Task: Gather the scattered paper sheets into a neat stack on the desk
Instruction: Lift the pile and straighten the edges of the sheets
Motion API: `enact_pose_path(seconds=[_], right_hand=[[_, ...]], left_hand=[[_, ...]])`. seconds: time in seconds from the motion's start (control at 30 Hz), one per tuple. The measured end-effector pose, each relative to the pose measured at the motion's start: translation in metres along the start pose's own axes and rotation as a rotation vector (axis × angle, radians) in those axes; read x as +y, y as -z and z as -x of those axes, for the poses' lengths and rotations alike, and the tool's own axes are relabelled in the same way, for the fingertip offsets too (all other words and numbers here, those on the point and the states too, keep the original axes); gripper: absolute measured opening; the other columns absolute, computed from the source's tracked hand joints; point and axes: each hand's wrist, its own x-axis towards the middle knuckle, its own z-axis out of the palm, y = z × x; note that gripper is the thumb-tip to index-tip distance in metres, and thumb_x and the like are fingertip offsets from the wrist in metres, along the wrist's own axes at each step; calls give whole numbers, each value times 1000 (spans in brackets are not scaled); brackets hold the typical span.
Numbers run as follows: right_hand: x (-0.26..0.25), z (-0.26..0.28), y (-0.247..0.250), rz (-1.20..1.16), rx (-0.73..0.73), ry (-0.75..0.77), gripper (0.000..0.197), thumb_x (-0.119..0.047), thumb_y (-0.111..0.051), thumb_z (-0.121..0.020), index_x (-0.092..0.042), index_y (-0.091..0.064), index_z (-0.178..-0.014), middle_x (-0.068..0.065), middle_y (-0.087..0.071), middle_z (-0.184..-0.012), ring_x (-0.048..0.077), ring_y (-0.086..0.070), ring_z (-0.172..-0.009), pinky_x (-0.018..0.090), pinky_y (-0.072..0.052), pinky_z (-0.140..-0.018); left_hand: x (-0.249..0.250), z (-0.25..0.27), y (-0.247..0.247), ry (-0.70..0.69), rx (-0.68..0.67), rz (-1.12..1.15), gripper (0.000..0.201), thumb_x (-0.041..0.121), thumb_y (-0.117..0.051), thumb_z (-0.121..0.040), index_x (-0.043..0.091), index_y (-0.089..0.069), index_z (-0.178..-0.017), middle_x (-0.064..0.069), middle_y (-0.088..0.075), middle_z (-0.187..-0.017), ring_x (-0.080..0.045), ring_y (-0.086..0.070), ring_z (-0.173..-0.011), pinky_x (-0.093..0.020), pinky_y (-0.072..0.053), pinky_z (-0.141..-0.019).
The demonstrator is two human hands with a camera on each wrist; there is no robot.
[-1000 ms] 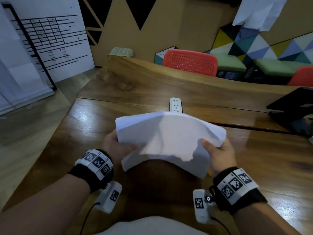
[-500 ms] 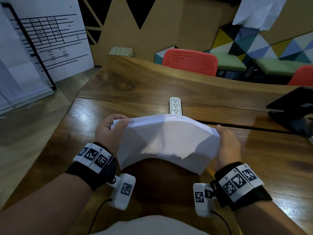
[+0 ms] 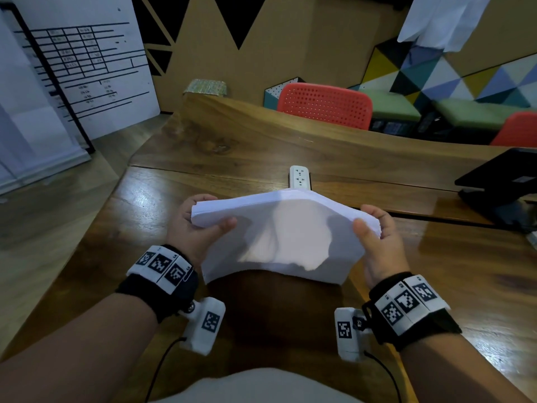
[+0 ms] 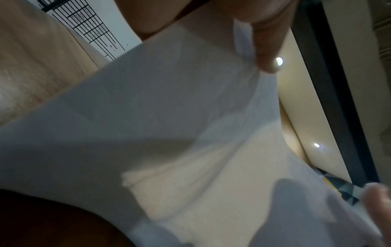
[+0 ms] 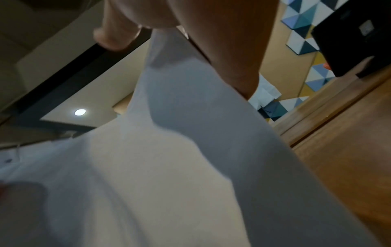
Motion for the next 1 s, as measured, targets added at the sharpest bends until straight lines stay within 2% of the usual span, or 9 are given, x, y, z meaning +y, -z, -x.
enact_pose_path(seconds=[0.13,0.23,0.33,0.47,0.67,0.77,0.87,0.93,1.0], right_hand=[[-2,-2,-6,150,86,28,29,-11,-81,-64,-35,-66,-70,0,-64,-89,29,-65,-91,45,-56,-79],[-9,-2,-7,111,127,105,26,-4,-72,-75,-28,-63,-67,-3,-61,-79,19,-59,-77,38,-54,-73],[-3,0,-6,82,131,111,25,-4,-71,-76,-25,-57,-72,-4,-61,-78,14,-58,-73,27,-50,-61],[11,5,-7,58,158,6,23,-3,-71,-76,-23,-60,-79,1,-66,-84,22,-62,-83,40,-52,-81],[10,4,-6,16,130,3,25,0,-70,-76,-22,-59,-82,2,-66,-85,22,-63,-84,40,-52,-80],[9,2,-3,-11,99,31,26,3,-69,-75,-20,-57,-78,3,-65,-81,22,-62,-78,38,-53,-75],[14,0,1,-32,89,-5,29,-11,-80,-63,-19,-62,-85,5,-70,-83,24,-67,-81,36,-54,-71],[21,-2,4,-33,71,-72,52,-22,-86,-49,-17,-66,-97,6,-74,-92,27,-70,-92,37,-55,-73],[20,0,4,-43,74,-77,43,-17,-83,-57,-18,-68,-98,8,-74,-97,32,-68,-99,40,-54,-77]], left_hand=[[5,1,-7,47,45,-56,14,9,-73,-75,8,-62,-83,-4,-65,-71,-3,-63,-52,-12,-47,-41],[11,-1,-2,2,44,-65,15,8,-72,-75,3,-60,-83,-7,-64,-70,-13,-64,-57,-14,-48,-43],[11,-1,5,-24,16,-109,16,5,-72,-73,11,-58,-77,-5,-62,-70,-5,-63,-55,-13,-47,-42],[6,2,6,32,-35,-183,16,6,-72,-75,9,-58,-82,2,-56,-67,15,-54,-43,-3,-36,-37],[2,-7,12,75,-80,-100,45,3,-80,-58,0,-57,-97,-3,-65,-79,-10,-64,-71,-12,-49,-51],[8,-5,8,151,-34,-102,20,0,-74,-69,12,-60,-75,11,-67,-48,0,-63,-49,-8,-44,-40],[9,-4,5,170,-38,-116,17,5,-74,-72,15,-60,-72,17,-63,-41,8,-60,-42,-8,-42,-36],[6,-6,6,177,-22,-148,18,11,-76,-70,13,-62,-81,10,-67,-52,0,-64,-53,-8,-43,-38],[6,-9,8,166,-5,-182,30,14,-79,-67,15,-61,-91,7,-65,-76,-14,-65,-78,-12,-46,-50]])
